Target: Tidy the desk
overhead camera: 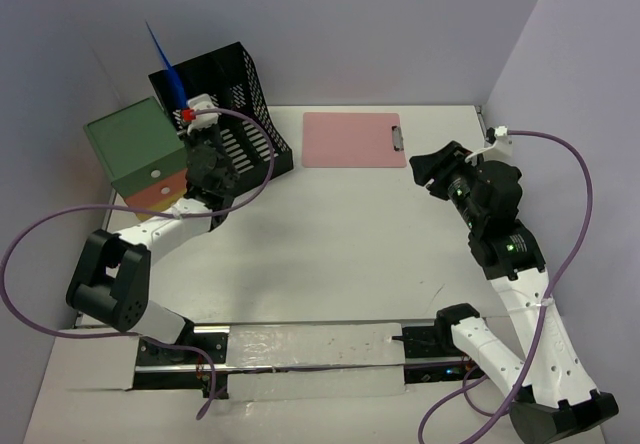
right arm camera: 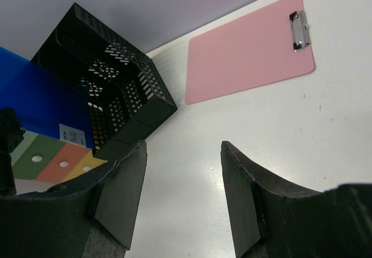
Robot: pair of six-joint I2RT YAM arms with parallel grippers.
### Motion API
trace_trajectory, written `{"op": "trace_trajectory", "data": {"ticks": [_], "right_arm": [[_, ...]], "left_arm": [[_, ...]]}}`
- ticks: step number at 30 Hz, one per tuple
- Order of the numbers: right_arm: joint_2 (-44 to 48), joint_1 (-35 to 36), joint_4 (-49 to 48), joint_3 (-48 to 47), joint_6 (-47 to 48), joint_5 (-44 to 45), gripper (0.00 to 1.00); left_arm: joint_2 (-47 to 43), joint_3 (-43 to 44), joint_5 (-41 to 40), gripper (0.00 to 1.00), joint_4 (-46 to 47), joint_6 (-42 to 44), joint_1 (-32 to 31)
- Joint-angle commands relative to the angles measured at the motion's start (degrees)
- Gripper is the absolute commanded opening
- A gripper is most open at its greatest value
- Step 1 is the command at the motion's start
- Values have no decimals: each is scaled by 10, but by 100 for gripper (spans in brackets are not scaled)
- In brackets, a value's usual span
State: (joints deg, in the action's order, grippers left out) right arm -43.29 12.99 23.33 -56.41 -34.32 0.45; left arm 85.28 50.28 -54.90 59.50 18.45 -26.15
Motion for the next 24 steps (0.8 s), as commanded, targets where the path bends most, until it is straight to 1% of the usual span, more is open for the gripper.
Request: {"op": "trace_trajectory", "data": {"ticks": [1,8,14,17,18,19,20,21,22,23,24], "right_arm": [[3,4,1,-35,13,-1,61],[-6,4,1,-35,8,-11,61],[-18,4,5,-31,6,-22,62],[-26,1,-5,-14,10,-19,65],[-39,-1,-7,-9,9,-25,67],[-49,-6,-8,-3,10,-33,67],[-63,-13,-8,-1,10,-47,68],[-78,-22,-8,0,11,-64,68],[-109,-40,-8,-1,17,-89,69],[-141,-58,-8,-3,23,-110,70],[-161,-69,-9,-9,28,-114,71]], "left_arm": [[3,-1,19,0,53,-27,9],[17,-25,33,0,60,-73,8],[23,-30,17,0,25,-130,8],[10,-43,11,1,-6,-151,8],[5,-46,13,7,-15,-156,9],[-5,-48,14,26,-24,-164,9],[-8,-48,14,41,-33,-166,8],[-16,-48,8,52,-44,-174,8],[-25,-38,2,65,-81,-191,9],[-31,-27,-3,75,-123,-208,9],[-37,-14,-7,77,-155,-220,9]]}}
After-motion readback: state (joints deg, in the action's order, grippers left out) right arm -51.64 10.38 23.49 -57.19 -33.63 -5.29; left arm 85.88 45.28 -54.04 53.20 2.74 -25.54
